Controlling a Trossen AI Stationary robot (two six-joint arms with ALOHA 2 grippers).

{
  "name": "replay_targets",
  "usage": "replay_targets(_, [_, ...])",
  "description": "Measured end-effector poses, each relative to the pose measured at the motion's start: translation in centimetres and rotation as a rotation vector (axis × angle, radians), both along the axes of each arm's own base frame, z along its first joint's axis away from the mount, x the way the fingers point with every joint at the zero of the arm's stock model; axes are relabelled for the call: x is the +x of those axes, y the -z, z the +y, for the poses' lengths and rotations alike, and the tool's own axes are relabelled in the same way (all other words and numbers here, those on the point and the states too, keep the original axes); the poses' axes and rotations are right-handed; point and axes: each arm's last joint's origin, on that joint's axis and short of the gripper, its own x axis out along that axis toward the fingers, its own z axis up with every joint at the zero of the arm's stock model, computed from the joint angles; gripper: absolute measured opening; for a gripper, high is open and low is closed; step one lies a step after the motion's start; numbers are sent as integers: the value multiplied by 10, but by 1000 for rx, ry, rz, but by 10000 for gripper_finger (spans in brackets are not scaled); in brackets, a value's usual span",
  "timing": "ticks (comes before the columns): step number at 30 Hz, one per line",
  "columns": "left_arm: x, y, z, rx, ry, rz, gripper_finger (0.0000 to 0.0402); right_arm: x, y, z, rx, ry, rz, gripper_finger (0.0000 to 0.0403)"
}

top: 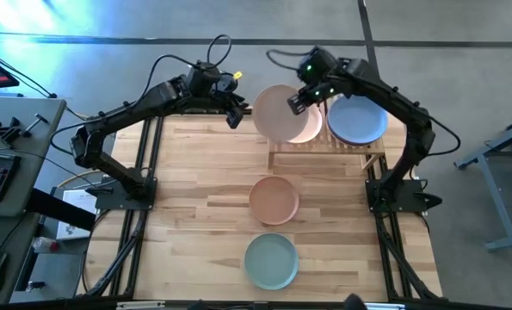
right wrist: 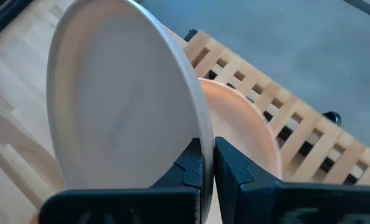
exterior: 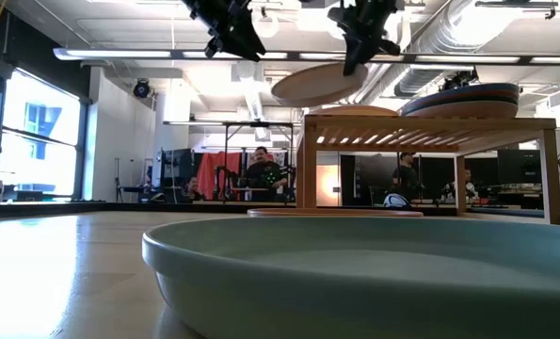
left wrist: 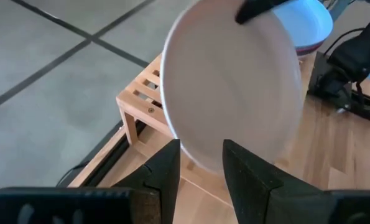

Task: Place and stack plates onto a shelf
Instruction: Stack the white plate on top of the light orange plate on the shelf

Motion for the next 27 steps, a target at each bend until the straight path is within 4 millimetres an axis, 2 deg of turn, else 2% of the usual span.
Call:
replay_targets(15, [0, 0, 0, -18, -16, -10, 106, -68, 4, -80, 127, -194, -176, 0])
replay_targets(22, [0, -2, 2, 3, -35, -28, 106, -75, 28, -110, 220, -236, -214, 0])
replay_targets(27, [-1, -2, 5, -16, -59, -38, 106, -76, 41, -112, 294, -256, -163, 0])
